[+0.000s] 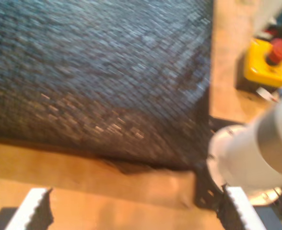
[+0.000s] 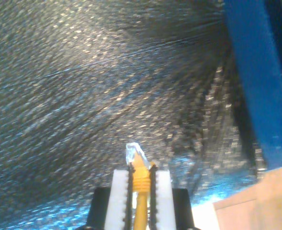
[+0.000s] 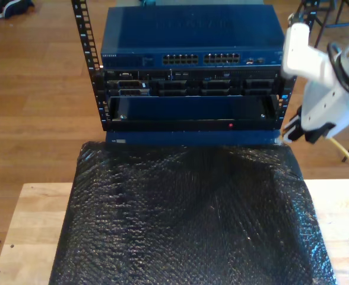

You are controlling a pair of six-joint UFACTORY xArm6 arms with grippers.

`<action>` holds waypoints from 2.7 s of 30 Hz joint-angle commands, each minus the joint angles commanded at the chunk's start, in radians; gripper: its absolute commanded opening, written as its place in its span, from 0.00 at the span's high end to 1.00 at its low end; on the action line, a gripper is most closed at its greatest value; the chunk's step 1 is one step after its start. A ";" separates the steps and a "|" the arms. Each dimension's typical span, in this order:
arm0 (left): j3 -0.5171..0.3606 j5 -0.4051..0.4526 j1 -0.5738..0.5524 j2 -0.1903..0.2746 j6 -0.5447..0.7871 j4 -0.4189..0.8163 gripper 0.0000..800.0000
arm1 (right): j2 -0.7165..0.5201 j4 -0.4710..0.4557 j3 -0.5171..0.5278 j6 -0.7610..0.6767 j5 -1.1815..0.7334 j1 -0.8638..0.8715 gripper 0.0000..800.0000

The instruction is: Grab the cable and plug it in

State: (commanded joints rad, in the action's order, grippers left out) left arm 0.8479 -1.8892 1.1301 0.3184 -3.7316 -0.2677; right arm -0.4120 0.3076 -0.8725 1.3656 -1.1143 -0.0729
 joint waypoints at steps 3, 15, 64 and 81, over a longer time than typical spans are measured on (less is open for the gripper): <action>-0.051 0.000 0.077 0.000 0.115 0.075 0.00 | 0.000 0.002 0.008 0.000 0.000 0.000 1.00; -0.235 0.054 0.150 0.086 0.373 0.238 0.00 | -0.008 0.003 0.035 0.000 0.005 0.000 1.00; -0.709 0.807 0.364 0.181 0.783 0.229 0.00 | 0.009 0.008 0.069 0.003 0.098 -0.005 1.00; -0.736 0.870 0.368 0.138 0.778 0.222 0.00 | 0.055 0.006 0.051 0.123 0.431 -0.020 1.00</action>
State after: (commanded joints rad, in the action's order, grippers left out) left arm 0.1114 -1.0192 1.4983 0.4565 -2.9536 -0.0453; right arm -0.3567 0.3138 -0.8218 1.4883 -0.6832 -0.0928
